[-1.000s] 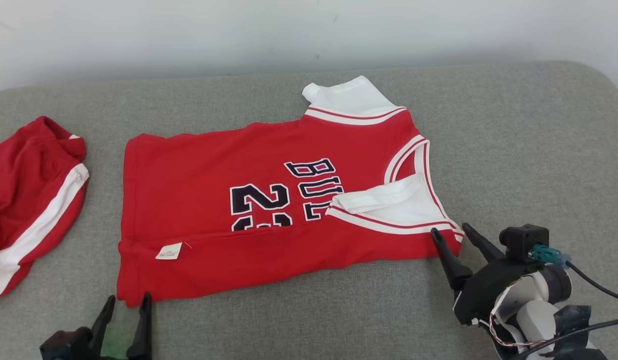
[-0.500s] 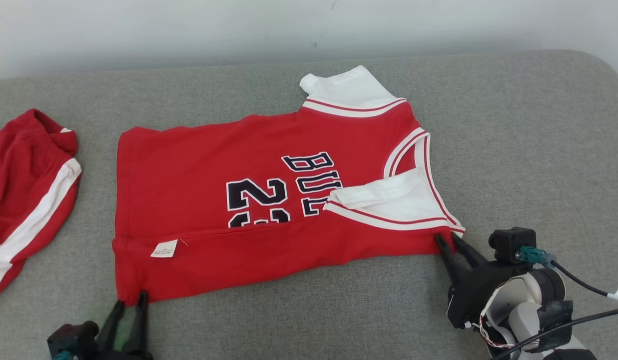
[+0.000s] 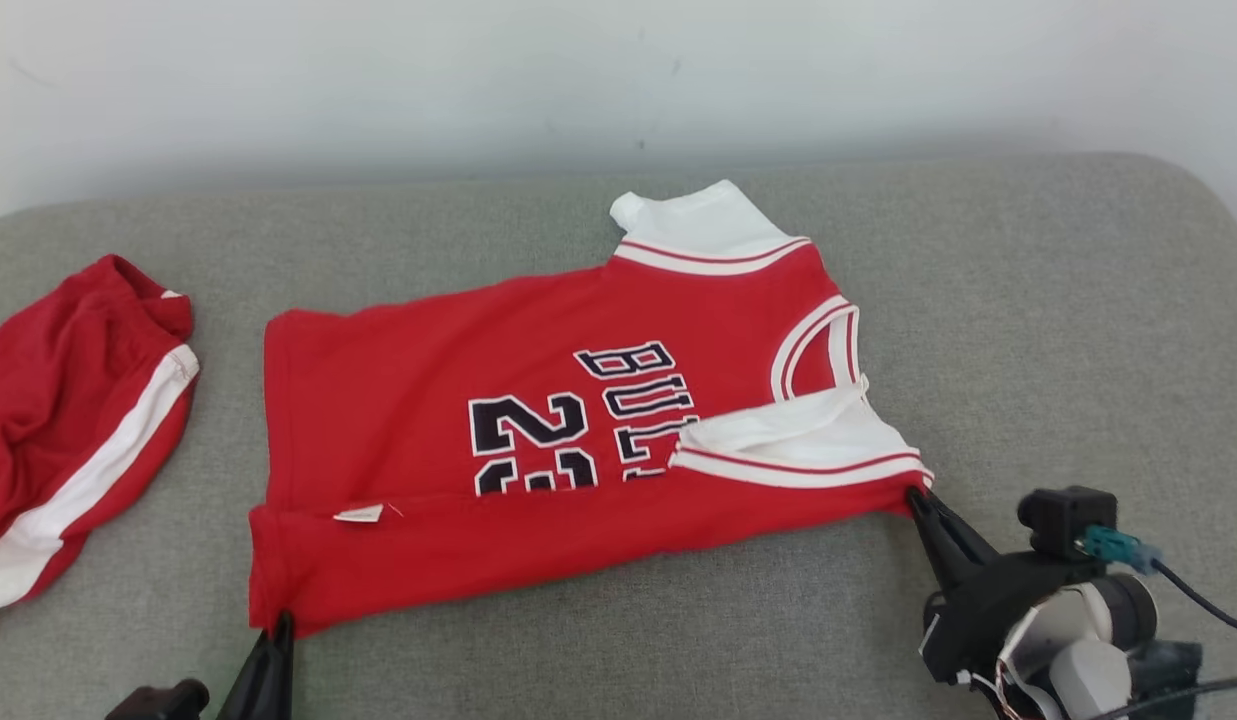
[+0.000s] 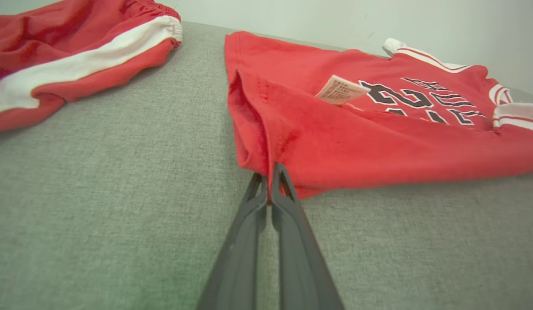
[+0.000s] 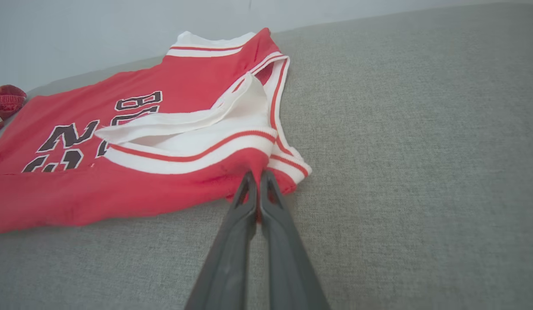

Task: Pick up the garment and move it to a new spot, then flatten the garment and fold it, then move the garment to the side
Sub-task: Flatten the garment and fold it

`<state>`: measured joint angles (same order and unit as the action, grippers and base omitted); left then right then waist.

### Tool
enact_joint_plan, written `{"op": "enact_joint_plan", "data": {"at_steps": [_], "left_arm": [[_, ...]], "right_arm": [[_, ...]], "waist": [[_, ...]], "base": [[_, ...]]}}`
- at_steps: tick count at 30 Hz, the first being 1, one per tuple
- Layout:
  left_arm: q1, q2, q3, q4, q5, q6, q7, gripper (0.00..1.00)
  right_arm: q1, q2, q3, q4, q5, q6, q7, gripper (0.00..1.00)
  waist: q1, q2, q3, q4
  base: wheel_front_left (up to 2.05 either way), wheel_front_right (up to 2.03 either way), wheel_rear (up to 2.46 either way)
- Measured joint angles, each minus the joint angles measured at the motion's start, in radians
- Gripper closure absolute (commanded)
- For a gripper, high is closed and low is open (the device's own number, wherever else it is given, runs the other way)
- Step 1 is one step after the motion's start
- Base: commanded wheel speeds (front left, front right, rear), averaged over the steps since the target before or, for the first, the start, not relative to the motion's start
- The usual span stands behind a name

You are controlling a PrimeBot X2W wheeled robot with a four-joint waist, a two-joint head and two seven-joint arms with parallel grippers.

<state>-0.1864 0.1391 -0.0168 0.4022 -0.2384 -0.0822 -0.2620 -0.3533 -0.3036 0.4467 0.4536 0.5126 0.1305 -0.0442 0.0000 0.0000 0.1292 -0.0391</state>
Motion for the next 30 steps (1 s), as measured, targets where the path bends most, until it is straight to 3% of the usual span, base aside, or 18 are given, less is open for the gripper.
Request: {"op": "enact_joint_plan", "data": {"at_steps": [14,21,30], "left_arm": [[0.137,-0.01,0.002,-0.055,-0.021,0.006,0.002,1.0],[0.19,-0.015,0.002,-0.09,-0.031,0.031,0.02,1.0],[0.218,-0.013,0.004,-0.098,-0.043,0.041,0.032,1.0]], "right_arm": [[0.332,-0.029,-0.191,-0.356,0.009,0.001,0.201,1.0],[0.509,0.013,-0.252,-0.554,0.016,0.001,0.35,1.0],[0.547,0.039,-0.275,-0.594,-0.011,0.001,0.392,1.0]], "waist": [[-0.0001,0.0,-0.079,-0.005],[-0.0001,-0.0001,-0.09,-0.025],[-0.0001,-0.0001,-0.085,-0.033]], "base": [[0.0,0.0,0.0],[0.0,0.0,0.0],[0.0,0.0,0.0]]}}
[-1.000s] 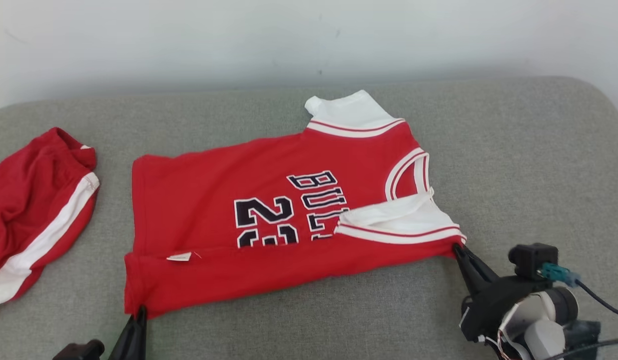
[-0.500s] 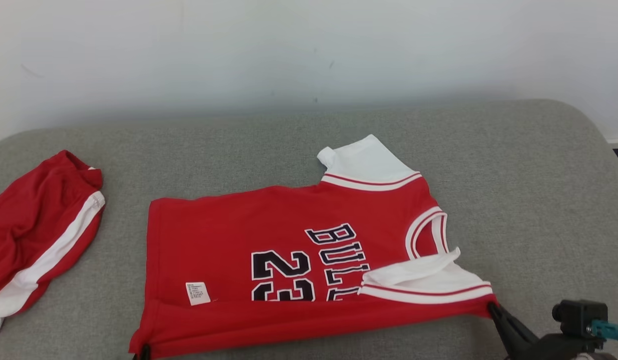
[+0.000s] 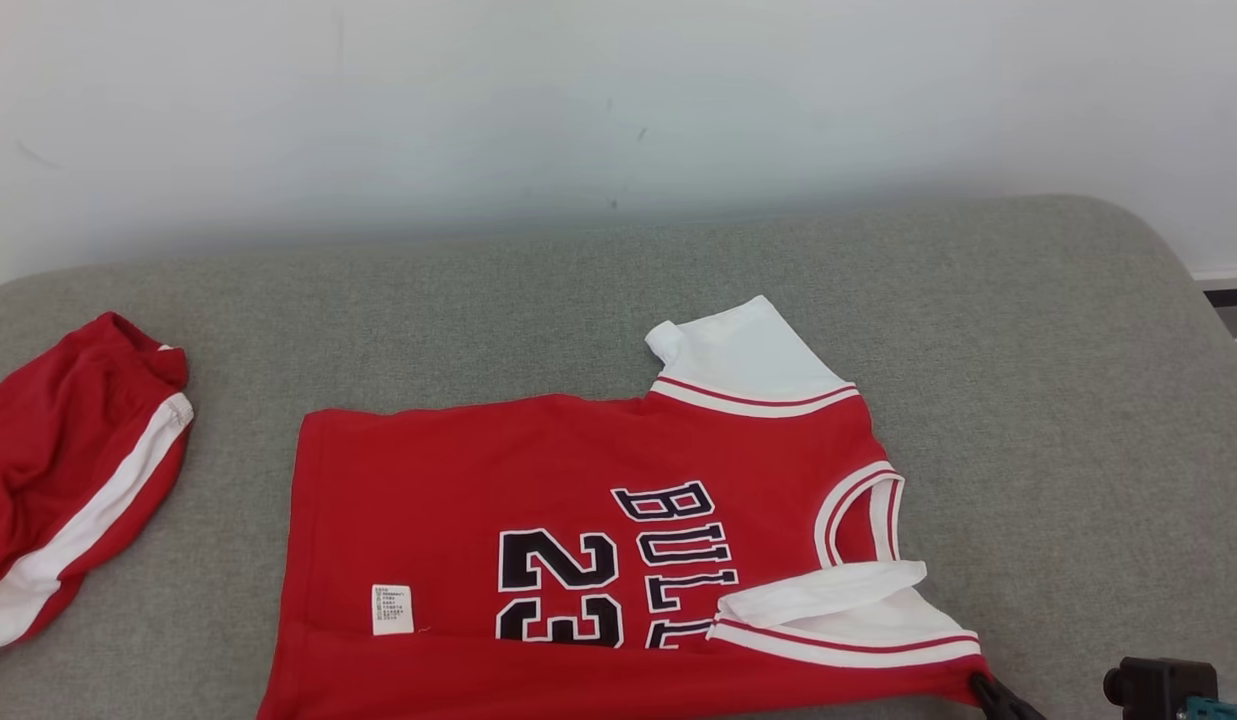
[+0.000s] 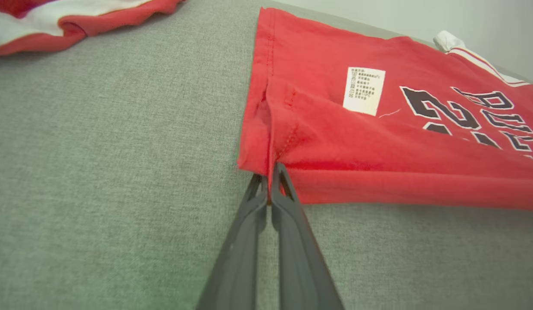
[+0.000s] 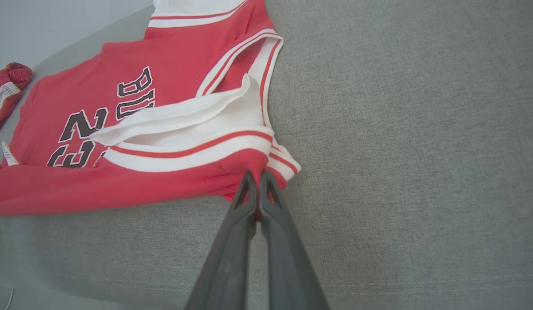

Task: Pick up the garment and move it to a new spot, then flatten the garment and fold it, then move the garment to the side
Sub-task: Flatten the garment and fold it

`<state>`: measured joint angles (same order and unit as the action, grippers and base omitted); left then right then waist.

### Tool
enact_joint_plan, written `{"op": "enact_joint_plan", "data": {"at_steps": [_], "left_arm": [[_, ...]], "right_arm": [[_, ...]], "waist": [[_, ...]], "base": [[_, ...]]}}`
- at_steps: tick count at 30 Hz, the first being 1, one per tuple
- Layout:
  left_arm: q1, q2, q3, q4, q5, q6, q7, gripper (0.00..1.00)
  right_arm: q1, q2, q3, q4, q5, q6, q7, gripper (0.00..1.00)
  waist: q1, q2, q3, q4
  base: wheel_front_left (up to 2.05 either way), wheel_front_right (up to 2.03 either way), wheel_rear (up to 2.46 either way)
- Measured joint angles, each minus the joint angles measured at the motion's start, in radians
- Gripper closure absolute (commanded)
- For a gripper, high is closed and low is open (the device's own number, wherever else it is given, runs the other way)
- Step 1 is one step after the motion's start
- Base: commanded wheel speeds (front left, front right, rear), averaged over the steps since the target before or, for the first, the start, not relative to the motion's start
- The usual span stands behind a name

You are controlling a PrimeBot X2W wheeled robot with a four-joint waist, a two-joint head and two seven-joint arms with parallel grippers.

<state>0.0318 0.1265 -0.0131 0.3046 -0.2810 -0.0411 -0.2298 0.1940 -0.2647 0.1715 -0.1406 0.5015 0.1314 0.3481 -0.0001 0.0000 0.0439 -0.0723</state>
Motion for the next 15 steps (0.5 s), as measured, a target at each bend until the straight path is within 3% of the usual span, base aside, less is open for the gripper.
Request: {"op": "enact_joint_plan", "data": {"at_steps": [1,2,3,4,5,6,15], "left_arm": [[0.0,-0.001,-0.002,0.006,0.0,0.0,0.0,1.0],[-0.002,-0.003,-0.004,0.012,-0.001,0.0,0.0,1.0],[-0.002,-0.003,-0.007,0.018,-0.001,0.0,0.003,0.93],[-0.002,-0.004,-0.01,0.023,-0.001,0.002,0.004,0.84],[-0.003,-0.005,-0.011,0.025,-0.001,0.006,0.004,0.54],[-0.005,-0.005,-0.011,0.026,-0.001,0.008,0.001,0.02],[-0.003,-0.006,-0.001,-0.002,0.0,0.025,-0.022,0.0]], "right_arm": [[-0.003,0.005,-0.003,0.006,0.0,0.0,-0.008,0.97],[-0.005,0.006,-0.001,0.015,-0.001,0.0,-0.01,0.66],[-0.006,0.005,0.003,0.022,-0.008,0.0,-0.017,0.33],[-0.009,0.007,0.003,0.027,-0.01,0.0,-0.029,0.08],[-0.014,0.011,0.001,0.034,-0.01,0.0,-0.038,0.0],[-0.019,0.013,0.001,0.038,-0.01,0.0,-0.051,0.0],[-0.068,0.001,0.025,0.093,-0.042,0.0,-0.219,0.0]], "waist": [[0.0,0.0,0.0,0.001],[0.0,0.0,0.0,0.003],[0.0,0.0,-0.001,0.005],[0.0,0.0,-0.002,0.007],[0.0,0.0,-0.004,0.008],[0.0,0.0,-0.005,0.009],[0.0,0.0,-0.022,0.028]], "base": [[0.0,0.0,0.0],[0.0,0.0,0.0],[0.0,0.0,0.0],[0.0,0.0,0.0],[0.0,0.0,0.0],[0.0,0.0,0.0],[0.0,0.0,0.0]]}}
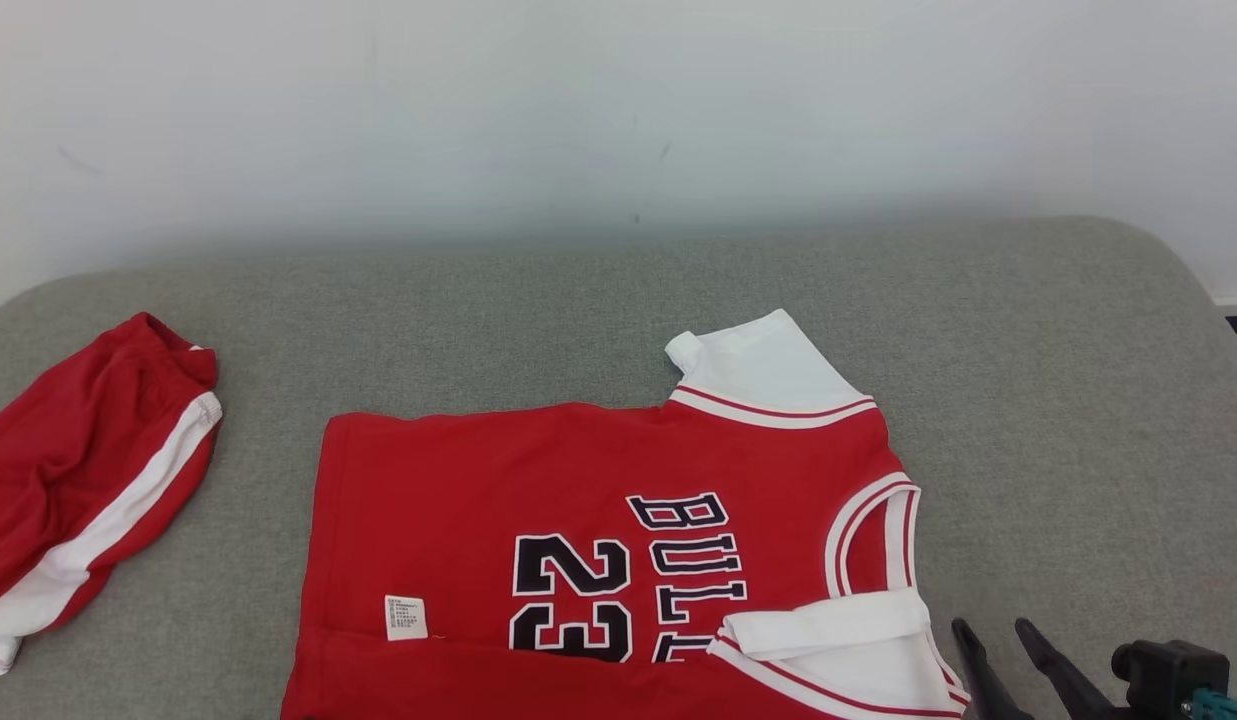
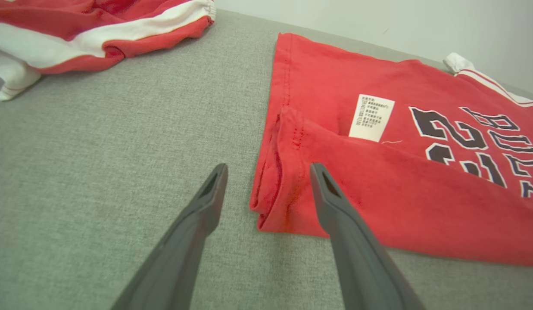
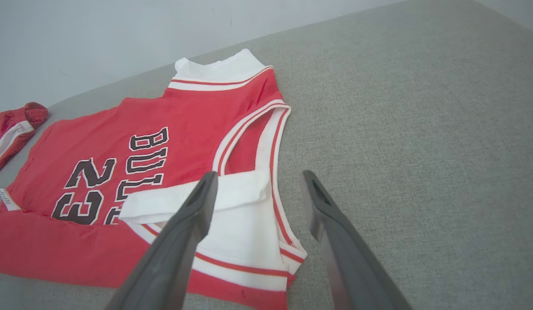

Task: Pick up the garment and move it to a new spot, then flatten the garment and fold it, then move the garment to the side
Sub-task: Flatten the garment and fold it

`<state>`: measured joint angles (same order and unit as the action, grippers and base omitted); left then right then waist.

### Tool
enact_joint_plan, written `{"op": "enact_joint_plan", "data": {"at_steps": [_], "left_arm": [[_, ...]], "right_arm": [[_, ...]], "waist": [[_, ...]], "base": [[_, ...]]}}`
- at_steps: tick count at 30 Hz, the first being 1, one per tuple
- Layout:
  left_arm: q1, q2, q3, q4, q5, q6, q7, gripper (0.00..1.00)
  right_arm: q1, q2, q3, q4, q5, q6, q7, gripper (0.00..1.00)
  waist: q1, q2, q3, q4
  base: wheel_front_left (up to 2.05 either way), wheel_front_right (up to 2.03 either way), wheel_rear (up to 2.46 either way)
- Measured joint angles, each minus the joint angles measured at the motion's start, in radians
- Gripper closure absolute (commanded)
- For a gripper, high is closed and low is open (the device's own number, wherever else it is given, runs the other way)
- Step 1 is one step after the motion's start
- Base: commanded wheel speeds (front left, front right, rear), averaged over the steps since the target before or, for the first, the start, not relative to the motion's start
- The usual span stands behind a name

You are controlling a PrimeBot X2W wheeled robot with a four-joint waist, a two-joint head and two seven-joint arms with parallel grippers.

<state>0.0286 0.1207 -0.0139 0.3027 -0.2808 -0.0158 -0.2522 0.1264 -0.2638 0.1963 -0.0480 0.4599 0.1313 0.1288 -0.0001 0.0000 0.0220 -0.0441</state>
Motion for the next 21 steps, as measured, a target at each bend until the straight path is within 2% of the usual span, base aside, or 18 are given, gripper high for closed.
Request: {"op": "enact_joint_plan", "data": {"at_steps": [10,16,21], "left_arm": [[0.025,0.002,0.013,-0.147,0.076,0.046,-0.009,0.0],[0.051,-0.01,0.047,-0.252,0.109,0.077,-0.009,0.0],[0.068,-0.025,0.053,-0.277,0.123,0.068,-0.01,0.0]], "right_arm": [[-0.067,-0.018,0.049,0.042,-0.091,0.0,-0.149,0.0],[-0.073,0.007,0.04,0.075,-0.135,0.0,-0.218,0.0],[-0.071,0.032,0.03,0.091,-0.155,0.0,-0.241,0.0]], "waist": [[0.0,0.0,-0.016,0.02],[0.0,0.0,-0.024,0.039],[0.0,0.0,-0.026,0.051]], "base": [[0.0,0.0,0.0],[0.0,0.0,0.0],[0.0,0.0,0.0]]}}
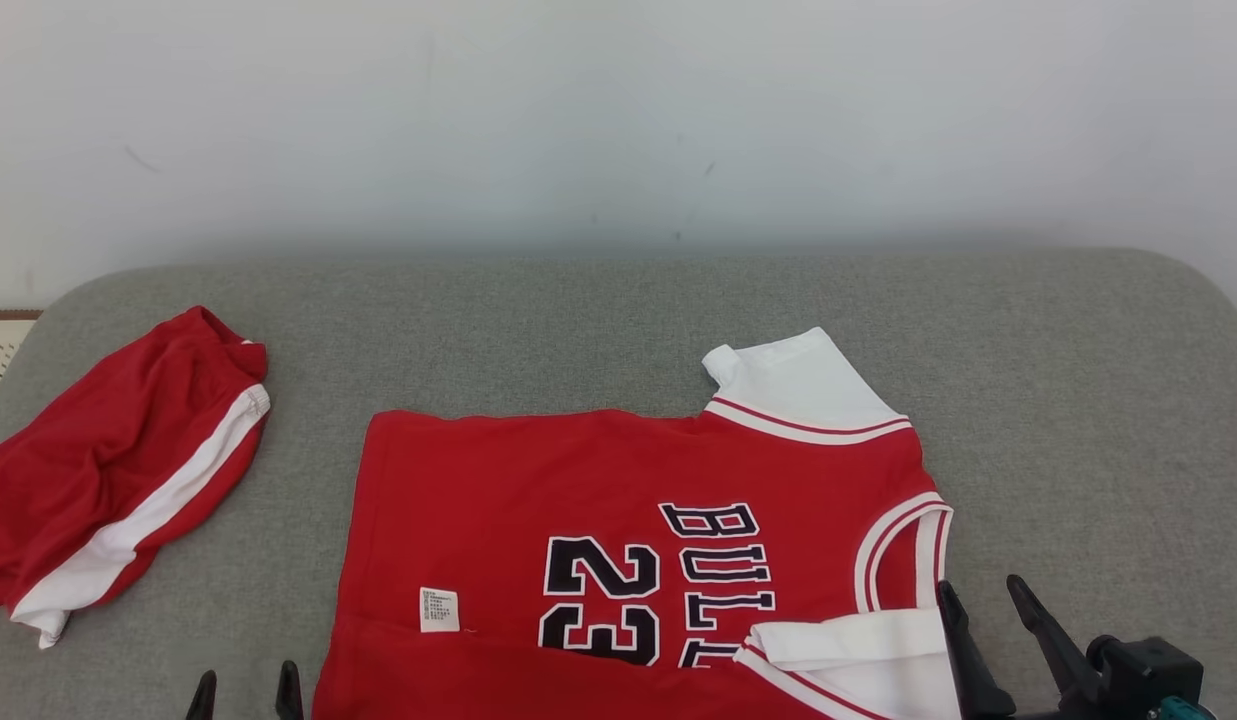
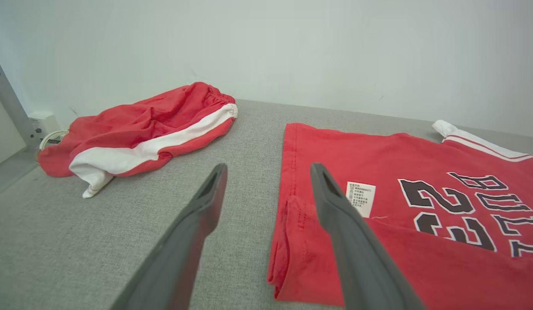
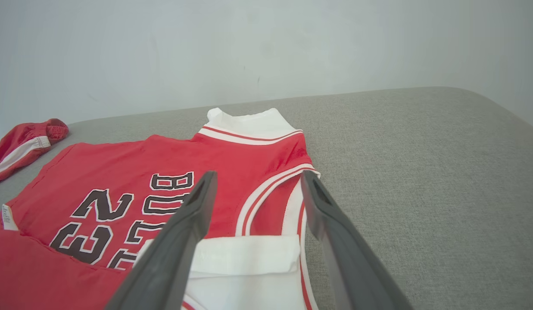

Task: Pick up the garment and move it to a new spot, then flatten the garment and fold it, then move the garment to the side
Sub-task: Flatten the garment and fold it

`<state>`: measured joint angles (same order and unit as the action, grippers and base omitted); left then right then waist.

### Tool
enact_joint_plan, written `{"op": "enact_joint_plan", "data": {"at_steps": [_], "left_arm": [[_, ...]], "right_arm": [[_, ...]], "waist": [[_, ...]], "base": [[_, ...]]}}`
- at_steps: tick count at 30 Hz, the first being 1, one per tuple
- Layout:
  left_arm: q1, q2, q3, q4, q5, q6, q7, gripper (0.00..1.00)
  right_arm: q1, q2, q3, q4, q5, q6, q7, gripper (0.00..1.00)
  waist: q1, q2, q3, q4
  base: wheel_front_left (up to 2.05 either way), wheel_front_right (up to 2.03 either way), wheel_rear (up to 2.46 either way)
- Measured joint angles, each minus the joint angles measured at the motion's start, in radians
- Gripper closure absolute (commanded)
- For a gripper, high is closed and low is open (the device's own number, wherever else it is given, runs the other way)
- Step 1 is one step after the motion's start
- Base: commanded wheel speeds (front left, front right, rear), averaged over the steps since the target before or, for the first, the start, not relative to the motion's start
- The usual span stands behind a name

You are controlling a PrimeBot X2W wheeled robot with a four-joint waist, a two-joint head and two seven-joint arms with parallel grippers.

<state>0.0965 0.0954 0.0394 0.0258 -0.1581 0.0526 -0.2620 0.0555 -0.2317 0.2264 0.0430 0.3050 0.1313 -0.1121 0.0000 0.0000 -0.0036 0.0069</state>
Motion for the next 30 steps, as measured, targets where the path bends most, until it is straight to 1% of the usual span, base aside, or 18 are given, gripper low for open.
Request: {"op": "enact_joint_plan", "data": {"at_steps": [6,9,15,22,30], "left_arm": [[-0.045,-0.002,-0.009,0.044,-0.013,-0.039,0.0,0.0],[-0.116,0.014,-0.007,0.079,-0.031,-0.063,0.0,0.0],[-0.286,0.06,-0.013,0.182,-0.061,-0.114,0.061,0.0],[-0.493,0.091,-0.023,0.341,-0.103,-0.139,0.123,0.0],[-0.682,0.126,-0.035,0.546,-0.123,-0.158,0.134,0.0]], "right_arm": [[-0.008,0.005,0.004,0.007,-0.012,0.0,0.0,0.0],[-0.043,0.005,0.013,0.005,-0.016,0.0,0.003,0.0],[-0.107,0.01,0.033,0.01,-0.027,0.0,-0.005,0.0],[-0.176,0.029,0.04,0.034,-0.038,0.0,-0.035,0.0],[-0.243,0.041,0.069,0.058,-0.045,0.0,-0.06,0.0]], "waist": [[0.0001,0.0,0.007,0.0],[0.0001,0.0,0.019,-0.008],[0.0001,0.0,0.058,-0.035],[0.0002,0.0001,0.13,-0.072],[0.0003,0.0001,0.213,-0.119]], "base": [[0.0,0.0,0.0],[0.0,0.0,0.0],[0.0,0.0,0.0],[0.0,0.0,0.0],[0.0,0.0,0.0]]}}
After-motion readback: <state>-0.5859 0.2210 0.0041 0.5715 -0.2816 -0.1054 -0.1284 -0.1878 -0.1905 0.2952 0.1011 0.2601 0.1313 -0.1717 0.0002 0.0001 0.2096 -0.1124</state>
